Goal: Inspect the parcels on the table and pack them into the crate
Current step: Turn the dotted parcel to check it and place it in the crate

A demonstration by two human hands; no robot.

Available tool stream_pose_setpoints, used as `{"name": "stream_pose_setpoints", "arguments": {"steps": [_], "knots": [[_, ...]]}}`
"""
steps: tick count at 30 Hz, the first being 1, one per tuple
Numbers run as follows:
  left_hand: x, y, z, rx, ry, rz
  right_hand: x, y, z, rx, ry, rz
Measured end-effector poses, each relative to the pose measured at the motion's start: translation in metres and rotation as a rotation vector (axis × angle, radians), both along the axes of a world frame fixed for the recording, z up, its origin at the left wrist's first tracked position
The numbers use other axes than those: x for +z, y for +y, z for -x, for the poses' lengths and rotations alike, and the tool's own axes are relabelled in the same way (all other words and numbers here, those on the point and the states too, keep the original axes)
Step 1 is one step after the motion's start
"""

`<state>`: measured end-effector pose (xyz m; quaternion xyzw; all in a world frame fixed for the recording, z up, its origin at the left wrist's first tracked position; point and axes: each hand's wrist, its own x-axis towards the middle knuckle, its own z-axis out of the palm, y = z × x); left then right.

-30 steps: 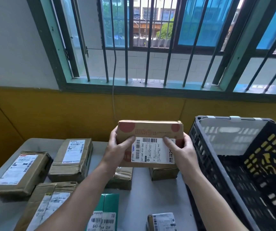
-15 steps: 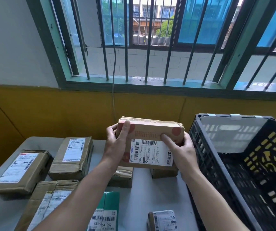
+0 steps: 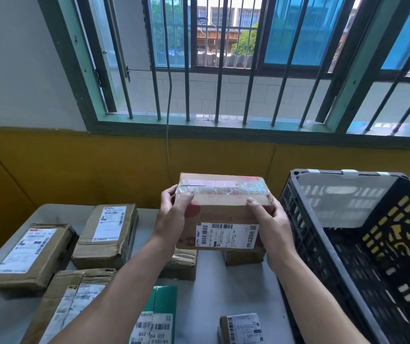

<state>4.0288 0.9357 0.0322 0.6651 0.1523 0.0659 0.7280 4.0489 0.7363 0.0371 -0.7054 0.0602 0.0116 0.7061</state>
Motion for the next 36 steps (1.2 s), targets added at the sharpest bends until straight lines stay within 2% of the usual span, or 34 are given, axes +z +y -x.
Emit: {"name": "stream_pose_setpoints", "arguments": {"steps": [16,21,27,36], "knots": [[0.002,0.009,0.001,-0.019,-0.008,0.087,0.0,0.004,0.0,0.067,0.016,-0.032],[0.004,0.007,0.001,-0.028,-0.039,0.059,-0.004,-0.001,-0.003,0.002,-0.002,-0.046],[0.006,0.011,0.003,-0.139,-0.014,0.069,-0.005,-0.005,-0.002,0.058,0.005,-0.056],[0.008,0.006,0.004,-0.013,-0.039,0.025,-0.003,0.002,-0.001,0.04,-0.017,0.03]]}}
